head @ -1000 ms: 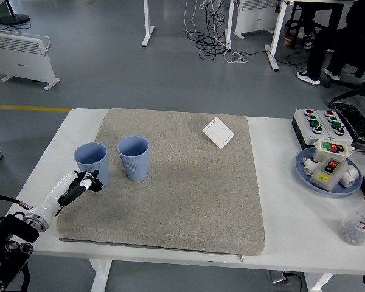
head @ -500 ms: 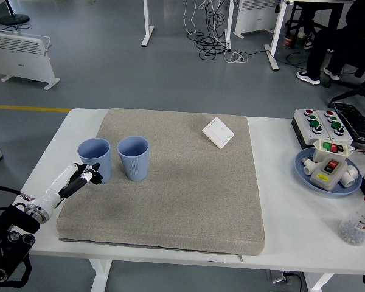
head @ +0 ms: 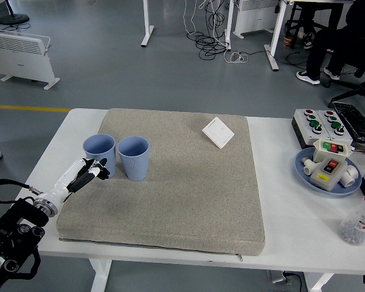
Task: Push cup pick cup insert cup
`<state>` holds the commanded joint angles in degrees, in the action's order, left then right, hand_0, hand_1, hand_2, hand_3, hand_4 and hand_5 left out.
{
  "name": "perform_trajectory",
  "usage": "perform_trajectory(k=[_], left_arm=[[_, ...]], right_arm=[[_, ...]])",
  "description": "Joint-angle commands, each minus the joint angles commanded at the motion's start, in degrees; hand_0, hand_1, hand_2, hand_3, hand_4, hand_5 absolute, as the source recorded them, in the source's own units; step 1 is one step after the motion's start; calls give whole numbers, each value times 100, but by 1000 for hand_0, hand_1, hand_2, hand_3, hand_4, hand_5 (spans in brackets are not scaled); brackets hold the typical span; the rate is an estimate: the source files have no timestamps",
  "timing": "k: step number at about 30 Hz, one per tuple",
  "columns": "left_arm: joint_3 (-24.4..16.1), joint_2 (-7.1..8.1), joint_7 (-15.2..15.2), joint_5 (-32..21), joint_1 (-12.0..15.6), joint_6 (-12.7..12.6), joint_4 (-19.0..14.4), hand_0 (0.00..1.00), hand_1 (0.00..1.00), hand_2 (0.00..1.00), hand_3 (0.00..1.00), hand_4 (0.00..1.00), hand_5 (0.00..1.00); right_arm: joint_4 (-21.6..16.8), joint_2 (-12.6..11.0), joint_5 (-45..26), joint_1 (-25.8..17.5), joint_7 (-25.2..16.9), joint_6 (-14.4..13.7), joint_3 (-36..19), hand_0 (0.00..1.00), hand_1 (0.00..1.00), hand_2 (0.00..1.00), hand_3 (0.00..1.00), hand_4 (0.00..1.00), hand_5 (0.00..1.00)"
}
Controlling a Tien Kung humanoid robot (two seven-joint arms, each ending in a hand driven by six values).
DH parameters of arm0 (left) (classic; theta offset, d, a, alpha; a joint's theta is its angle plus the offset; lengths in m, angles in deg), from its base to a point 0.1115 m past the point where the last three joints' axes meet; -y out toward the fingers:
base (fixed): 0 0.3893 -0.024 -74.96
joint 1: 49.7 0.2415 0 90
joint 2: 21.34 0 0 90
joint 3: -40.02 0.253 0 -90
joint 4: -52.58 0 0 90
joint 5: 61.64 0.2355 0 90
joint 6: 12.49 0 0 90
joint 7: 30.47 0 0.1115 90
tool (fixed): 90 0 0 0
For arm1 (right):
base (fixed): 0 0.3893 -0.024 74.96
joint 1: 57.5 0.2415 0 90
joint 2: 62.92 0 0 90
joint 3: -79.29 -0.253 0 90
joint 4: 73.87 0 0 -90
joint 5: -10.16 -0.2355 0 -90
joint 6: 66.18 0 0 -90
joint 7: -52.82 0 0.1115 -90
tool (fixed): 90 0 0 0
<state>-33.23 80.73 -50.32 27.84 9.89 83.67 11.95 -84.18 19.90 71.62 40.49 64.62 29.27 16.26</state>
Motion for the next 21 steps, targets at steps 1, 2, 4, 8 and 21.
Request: perform_trajectory(k=[1, 2, 4, 8, 21], left_arm=[[2, -25, -10, 2, -41, -1, 51, 686, 532, 490, 446, 611, 998], [2, -41, -17, 5, -66, -2, 83, 686, 532, 490, 446, 611, 998], [-6, -85, -33, 15, -132, -3, 182, 686, 532, 490, 446, 611, 998], [-66, -154, -44, 60, -234, -1, 368, 686, 532, 490, 445, 609, 998], [-200, -190, -51, 116, -345, 10, 546, 687, 532, 489, 445, 607, 998]], right_arm=[[0, 0, 3, -1, 1, 1, 1, 772, 675, 674, 566, 127, 472], [0, -1, 5, -1, 2, 1, 1, 772, 675, 674, 566, 127, 472], [0, -1, 8, -3, 4, 3, 3, 772, 675, 674, 566, 127, 472], [0, -1, 9, -6, 6, 6, 10, 772, 674, 674, 566, 127, 474], [0, -2, -17, -10, 2, 7, 27, 772, 675, 674, 567, 127, 474]])
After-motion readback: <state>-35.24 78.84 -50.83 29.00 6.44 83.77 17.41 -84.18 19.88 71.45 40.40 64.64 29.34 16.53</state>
